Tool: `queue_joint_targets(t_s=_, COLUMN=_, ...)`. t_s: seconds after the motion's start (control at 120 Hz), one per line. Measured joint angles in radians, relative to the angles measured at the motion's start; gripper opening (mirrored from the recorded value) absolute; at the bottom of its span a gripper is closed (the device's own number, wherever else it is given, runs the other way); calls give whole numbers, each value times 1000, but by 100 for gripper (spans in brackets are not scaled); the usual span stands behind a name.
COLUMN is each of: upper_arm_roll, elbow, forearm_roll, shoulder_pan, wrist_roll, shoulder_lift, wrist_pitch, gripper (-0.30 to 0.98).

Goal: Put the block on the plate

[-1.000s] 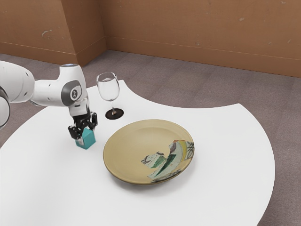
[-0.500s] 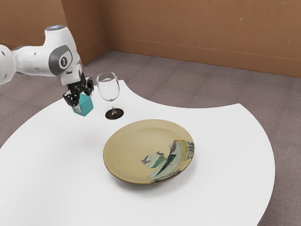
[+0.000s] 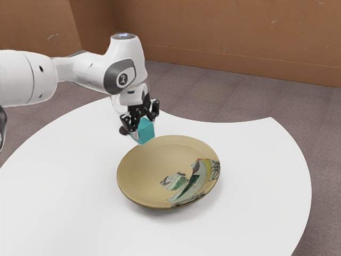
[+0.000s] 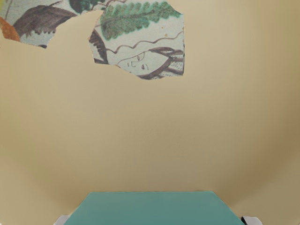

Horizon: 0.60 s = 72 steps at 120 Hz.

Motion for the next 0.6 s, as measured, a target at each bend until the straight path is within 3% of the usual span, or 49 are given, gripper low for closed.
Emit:
queue_joint_targets(t_s=0.125, upper_arm_roll=18, elbow=37, forearm_roll=1, shoulder_pan=-69, wrist_roll=-26, shoulder_lift=35, wrist_pitch=-4, gripper=29)
queue_joint_targets(t_s=0.375, upper_arm_roll=22, elbow=104, forearm_roll=3, shoulder_pan=-93, wrist_roll=-68, shoulder_lift=115, wrist_pitch=-17, gripper=29)
queue_joint_targets(t_s=0.6, upper_arm_roll=22, elbow=108, forearm_roll=5, shoulder_pan=-88, wrist_roll=-88, shoulder_lift=129, wrist_pitch=-27, gripper=53)
